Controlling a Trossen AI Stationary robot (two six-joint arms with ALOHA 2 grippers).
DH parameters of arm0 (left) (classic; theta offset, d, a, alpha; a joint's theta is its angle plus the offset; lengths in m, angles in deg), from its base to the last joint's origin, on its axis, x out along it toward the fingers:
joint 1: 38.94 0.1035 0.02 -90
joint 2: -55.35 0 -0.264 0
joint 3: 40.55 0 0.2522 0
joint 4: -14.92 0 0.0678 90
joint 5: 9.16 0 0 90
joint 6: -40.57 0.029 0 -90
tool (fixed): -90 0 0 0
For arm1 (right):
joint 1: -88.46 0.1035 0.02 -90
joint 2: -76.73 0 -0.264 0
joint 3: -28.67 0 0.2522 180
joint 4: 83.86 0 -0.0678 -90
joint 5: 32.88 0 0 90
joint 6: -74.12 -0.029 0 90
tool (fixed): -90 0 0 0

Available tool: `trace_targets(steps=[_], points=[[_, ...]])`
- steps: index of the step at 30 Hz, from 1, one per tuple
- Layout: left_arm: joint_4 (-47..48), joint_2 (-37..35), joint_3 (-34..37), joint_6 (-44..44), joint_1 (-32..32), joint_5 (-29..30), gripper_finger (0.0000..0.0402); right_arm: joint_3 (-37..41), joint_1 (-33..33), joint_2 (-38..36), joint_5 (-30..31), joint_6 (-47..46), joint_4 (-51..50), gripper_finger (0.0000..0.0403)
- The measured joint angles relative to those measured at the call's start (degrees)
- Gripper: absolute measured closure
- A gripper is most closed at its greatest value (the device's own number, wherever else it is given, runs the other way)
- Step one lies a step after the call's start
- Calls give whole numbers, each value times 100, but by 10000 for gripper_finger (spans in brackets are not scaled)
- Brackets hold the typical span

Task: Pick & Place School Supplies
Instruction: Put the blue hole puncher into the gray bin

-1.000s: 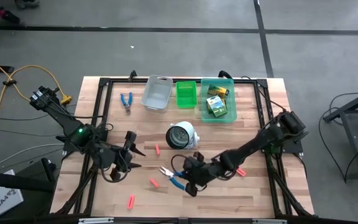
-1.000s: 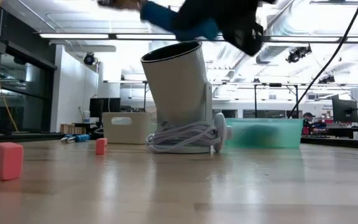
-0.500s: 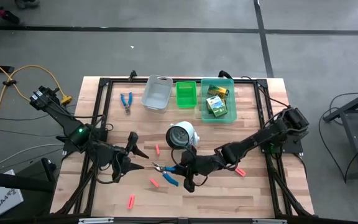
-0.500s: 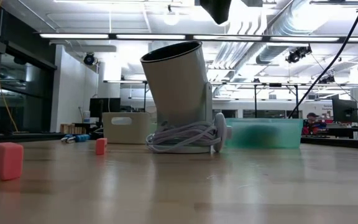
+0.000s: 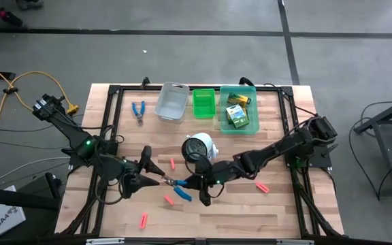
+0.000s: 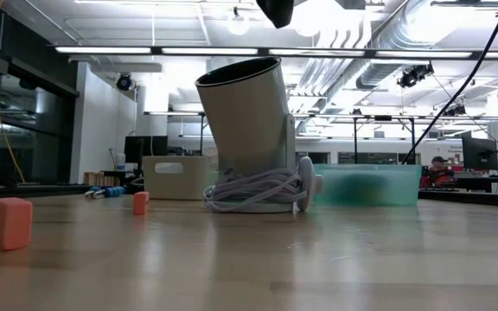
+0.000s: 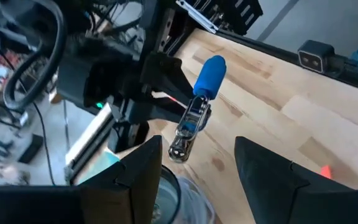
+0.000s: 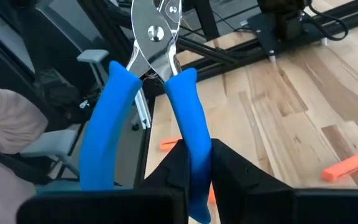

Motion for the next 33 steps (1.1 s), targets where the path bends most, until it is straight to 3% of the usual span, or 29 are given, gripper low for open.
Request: trace_targets(steps=[11,33], points=[[-229,0,0,785,209,-9,219,0,-150,0,-315,140,391,370],[-422,0,0,911,330,-210,300,0,-230,0,-453,253,404,370]])
